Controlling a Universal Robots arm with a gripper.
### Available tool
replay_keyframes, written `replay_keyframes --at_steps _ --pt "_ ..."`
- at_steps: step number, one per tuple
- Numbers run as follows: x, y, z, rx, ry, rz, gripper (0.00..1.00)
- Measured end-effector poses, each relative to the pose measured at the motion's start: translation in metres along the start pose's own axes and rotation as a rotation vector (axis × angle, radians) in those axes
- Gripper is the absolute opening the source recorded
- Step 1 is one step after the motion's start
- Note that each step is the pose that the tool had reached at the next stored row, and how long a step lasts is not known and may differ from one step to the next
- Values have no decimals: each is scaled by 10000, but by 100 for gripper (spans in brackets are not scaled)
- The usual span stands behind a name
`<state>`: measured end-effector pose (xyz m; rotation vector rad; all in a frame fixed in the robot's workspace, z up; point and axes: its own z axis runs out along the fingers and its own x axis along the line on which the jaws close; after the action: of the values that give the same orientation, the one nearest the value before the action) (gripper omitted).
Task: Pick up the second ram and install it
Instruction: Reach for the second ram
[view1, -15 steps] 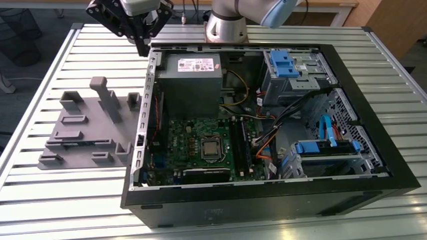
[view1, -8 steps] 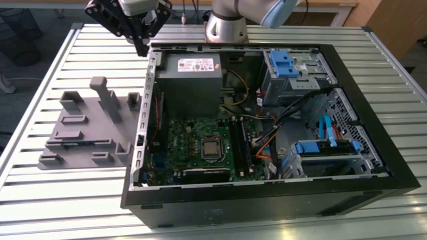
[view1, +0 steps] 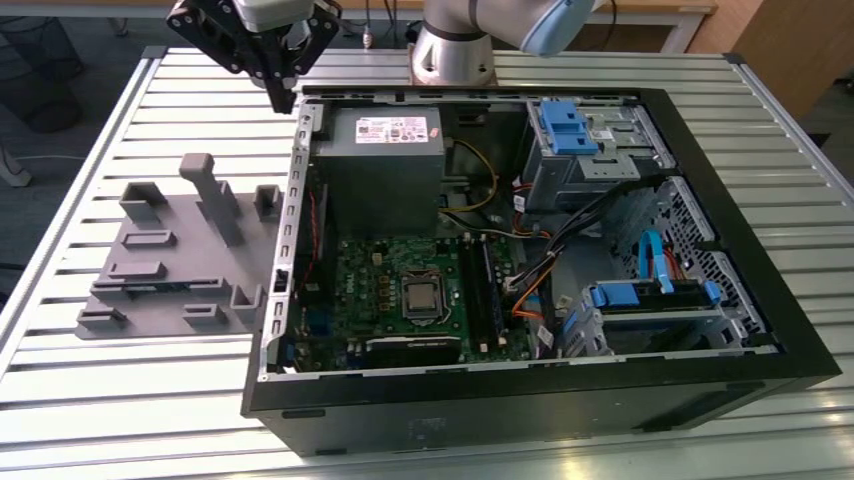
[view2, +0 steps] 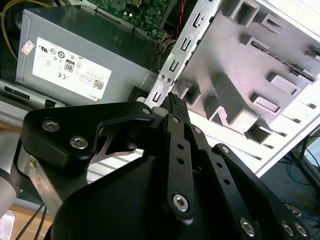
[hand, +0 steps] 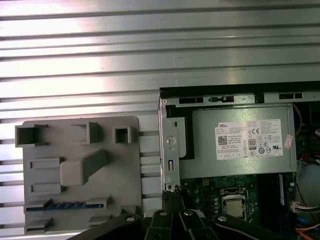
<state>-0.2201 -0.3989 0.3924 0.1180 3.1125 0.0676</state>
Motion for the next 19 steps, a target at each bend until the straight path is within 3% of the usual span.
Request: replay_keyframes --at_steps 19 --pt "47 -4 0 0 0 0 11"
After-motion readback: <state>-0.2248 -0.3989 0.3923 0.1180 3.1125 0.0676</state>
